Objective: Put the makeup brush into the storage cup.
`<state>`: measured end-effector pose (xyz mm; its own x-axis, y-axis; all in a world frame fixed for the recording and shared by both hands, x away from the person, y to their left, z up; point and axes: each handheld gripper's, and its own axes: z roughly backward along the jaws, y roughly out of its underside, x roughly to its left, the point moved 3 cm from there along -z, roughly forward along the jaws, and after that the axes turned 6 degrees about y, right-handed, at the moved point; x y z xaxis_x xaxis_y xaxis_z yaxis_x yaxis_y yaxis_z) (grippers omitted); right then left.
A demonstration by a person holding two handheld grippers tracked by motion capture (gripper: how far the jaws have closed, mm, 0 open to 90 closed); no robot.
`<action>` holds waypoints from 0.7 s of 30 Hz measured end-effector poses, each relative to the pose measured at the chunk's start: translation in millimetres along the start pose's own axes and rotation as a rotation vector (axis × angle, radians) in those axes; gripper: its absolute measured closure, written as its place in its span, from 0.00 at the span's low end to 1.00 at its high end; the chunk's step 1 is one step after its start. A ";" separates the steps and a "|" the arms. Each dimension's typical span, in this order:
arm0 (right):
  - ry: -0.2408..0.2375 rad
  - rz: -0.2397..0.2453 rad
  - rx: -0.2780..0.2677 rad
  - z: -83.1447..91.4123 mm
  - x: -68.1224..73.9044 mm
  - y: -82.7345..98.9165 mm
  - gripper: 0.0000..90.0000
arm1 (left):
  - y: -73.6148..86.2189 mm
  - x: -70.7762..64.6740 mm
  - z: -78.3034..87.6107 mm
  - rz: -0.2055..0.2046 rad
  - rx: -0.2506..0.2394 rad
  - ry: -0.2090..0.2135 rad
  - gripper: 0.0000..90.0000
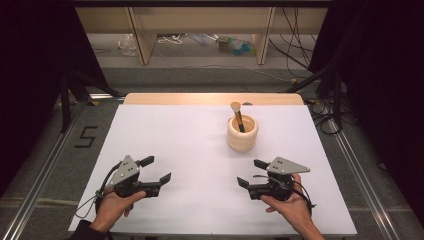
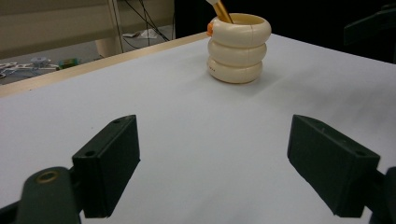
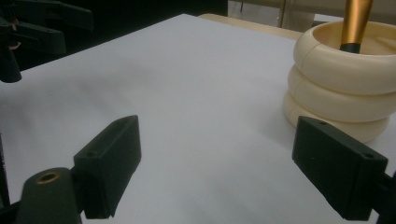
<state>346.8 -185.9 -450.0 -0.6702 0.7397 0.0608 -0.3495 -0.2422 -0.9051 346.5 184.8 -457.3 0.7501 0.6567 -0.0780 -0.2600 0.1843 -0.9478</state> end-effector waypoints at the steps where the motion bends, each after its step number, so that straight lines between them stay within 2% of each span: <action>1: 0.005 0.008 0.013 3.0 0.1 -0.2 0.18 | 0.0 0.2 0.1 -0.001 0.000 0.000 0.19; 9: 0.023 0.011 0.002 7.1 -1.2 2.6 0.18 | 0.1 -0.6 -0.8 0.003 0.002 0.003 0.19; 14: 0.011 0.003 -0.007 6.5 -0.9 2.2 0.18 | 0.1 0.4 -0.4 -0.001 0.003 0.000 0.19; 17: 0.014 0.011 0.009 6.7 -1.7 2.6 0.18 | 0.1 0.3 -0.5 -0.002 0.004 0.001 0.19; 21: 0.018 0.013 0.003 6.4 -1.3 2.7 0.18 | 0.0 0.2 -0.4 -0.001 0.002 0.001 0.19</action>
<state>342.6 -191.5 -449.8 -0.6629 0.7475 0.0411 -0.3425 -0.2540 -0.9045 346.9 184.6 -457.4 0.7508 0.6560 -0.0774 -0.2605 0.1864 -0.9473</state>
